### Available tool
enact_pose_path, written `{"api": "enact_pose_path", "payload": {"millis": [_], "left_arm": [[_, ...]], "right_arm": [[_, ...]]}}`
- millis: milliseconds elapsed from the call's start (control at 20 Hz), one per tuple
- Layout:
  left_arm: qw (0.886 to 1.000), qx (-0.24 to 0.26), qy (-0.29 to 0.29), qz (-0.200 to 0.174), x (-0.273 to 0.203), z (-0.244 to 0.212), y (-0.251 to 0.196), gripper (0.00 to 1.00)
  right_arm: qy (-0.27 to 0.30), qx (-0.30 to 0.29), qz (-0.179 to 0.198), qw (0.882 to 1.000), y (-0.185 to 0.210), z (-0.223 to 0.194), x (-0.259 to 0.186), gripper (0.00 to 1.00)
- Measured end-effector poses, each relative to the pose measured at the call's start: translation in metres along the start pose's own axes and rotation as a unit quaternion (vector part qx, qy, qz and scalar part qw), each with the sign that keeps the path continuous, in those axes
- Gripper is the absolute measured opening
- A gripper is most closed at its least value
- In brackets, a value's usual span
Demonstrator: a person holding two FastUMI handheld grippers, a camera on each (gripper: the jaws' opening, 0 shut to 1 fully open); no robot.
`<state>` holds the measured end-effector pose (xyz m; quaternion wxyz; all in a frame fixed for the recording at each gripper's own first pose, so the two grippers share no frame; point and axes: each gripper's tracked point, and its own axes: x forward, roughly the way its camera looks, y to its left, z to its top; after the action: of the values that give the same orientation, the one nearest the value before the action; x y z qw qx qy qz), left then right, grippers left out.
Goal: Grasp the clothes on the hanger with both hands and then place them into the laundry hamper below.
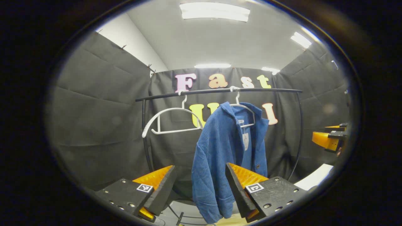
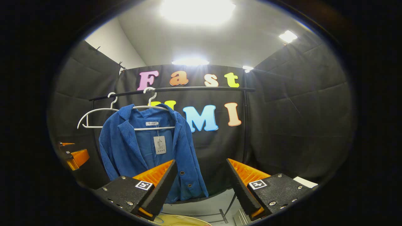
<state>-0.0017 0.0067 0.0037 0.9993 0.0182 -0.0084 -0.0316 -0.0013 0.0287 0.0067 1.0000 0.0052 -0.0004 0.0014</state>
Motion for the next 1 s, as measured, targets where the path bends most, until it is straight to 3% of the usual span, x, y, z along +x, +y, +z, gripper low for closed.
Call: {"api": "enact_pose_path", "payload": {"millis": [400,900,1000], "left_arm": [[0.999,-0.017,-0.022,-0.032,0.021,0.025,-0.040,0.87],[0.999,-0.013,-0.029,-0.007,0.086,0.038,-0.109,0.87],[1.000,-0.013,-0.020,-0.002,0.109,0.032,-0.127,0.92]], "right_arm": [[-0.038,-0.020,0.024,0.999,0.024,0.030,0.030,0.95],[-0.039,0.006,0.121,0.992,0.047,0.035,0.118,0.95],[-0.045,0.008,0.140,0.989,0.052,0.035,0.137,0.95]]}}
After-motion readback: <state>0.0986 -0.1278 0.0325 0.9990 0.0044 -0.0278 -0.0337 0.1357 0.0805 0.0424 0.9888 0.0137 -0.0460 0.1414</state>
